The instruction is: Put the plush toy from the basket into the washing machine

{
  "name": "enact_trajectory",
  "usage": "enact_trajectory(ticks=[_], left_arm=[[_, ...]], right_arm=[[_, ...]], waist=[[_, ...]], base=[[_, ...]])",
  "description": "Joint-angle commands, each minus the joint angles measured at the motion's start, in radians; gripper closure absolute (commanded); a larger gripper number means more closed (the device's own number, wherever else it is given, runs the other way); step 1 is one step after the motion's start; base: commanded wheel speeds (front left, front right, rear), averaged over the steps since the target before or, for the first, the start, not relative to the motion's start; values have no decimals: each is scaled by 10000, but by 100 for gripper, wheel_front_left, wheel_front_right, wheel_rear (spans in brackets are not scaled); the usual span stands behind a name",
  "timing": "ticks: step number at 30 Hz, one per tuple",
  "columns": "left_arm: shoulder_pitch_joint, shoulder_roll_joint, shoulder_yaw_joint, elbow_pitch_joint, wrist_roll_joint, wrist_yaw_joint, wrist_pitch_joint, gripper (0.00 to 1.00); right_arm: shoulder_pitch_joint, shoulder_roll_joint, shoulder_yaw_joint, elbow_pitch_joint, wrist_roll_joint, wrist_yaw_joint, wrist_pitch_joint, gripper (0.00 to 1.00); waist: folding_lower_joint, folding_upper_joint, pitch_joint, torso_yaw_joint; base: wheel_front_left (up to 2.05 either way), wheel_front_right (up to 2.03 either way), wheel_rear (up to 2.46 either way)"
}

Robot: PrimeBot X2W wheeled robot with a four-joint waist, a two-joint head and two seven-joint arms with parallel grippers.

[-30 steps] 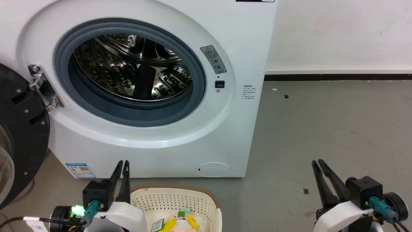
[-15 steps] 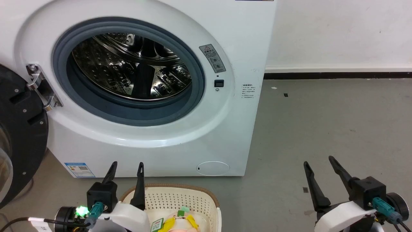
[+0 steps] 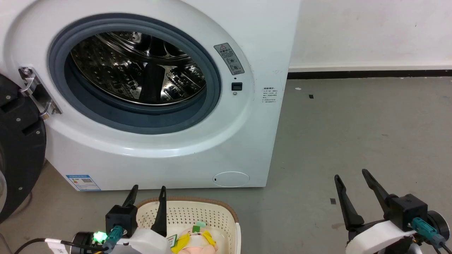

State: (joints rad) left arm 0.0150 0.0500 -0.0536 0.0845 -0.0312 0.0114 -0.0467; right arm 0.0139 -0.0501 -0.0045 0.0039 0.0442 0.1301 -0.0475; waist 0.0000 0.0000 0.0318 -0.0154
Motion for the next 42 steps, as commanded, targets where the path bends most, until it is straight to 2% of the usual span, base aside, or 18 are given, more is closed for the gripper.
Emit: enact_trajectory(ticks=[1,25,42], left_arm=[[-179,2,-82,253,-93,19,-119,0],[-1236,91,-664,2619,-413,-63,-599,0],[-2248,185,-1070,5137,-819,-143,-905,0]], right_arm=[[-74,0,-5,-44,127,1,-120,0],[-413,0,37,-234,479,2,-598,0],[-680,0,122,-564,762,3,-951,0]], waist=[[0,0,70,-25],[0,0,1064,-343],[0,0,2008,-711]], base=[[0,0,0],[0,0,0],[0,0,0]])
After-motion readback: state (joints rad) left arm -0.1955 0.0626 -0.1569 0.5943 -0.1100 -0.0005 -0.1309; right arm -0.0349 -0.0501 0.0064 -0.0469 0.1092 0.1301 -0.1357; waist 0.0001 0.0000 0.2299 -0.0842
